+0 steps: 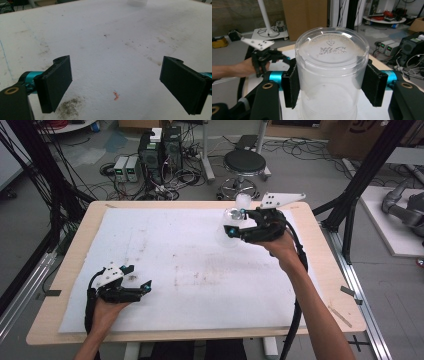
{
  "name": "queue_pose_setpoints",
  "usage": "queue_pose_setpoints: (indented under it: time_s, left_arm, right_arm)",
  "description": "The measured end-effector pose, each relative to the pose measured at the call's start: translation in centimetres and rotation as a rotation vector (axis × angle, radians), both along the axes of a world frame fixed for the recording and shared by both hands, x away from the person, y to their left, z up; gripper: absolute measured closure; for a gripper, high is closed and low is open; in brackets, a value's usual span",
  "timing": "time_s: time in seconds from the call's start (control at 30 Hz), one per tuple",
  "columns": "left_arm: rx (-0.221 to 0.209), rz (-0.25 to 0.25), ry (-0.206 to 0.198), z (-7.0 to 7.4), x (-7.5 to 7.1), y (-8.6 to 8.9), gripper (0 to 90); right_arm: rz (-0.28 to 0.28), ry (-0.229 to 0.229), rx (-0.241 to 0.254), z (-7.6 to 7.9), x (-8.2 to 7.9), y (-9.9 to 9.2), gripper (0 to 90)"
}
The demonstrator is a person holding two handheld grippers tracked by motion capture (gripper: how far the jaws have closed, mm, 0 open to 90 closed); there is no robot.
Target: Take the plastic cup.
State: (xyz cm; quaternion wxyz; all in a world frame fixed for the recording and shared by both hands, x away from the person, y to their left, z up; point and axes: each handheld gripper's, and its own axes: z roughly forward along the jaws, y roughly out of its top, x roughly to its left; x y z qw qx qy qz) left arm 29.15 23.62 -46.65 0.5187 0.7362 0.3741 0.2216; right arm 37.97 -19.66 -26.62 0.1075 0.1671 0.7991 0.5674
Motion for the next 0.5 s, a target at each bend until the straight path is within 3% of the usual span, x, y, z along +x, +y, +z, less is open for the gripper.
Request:
queue_pose_setpoints:
  time_s: [0.17,0.5]
  left_arm:
    - [0.000,-0.001,0.003,0.0,0.0,0.0,10.7]
    - [0.011,-0.011,-0.001,0.0,0.0,-0.1,11.3]
  right_arm:
    - [0.017,0.020,-0.033,-1.6,-2.1,0.7,39.1]
    - [0.131,0.022,-0.001,-5.2,-5.7,2.2,39.5]
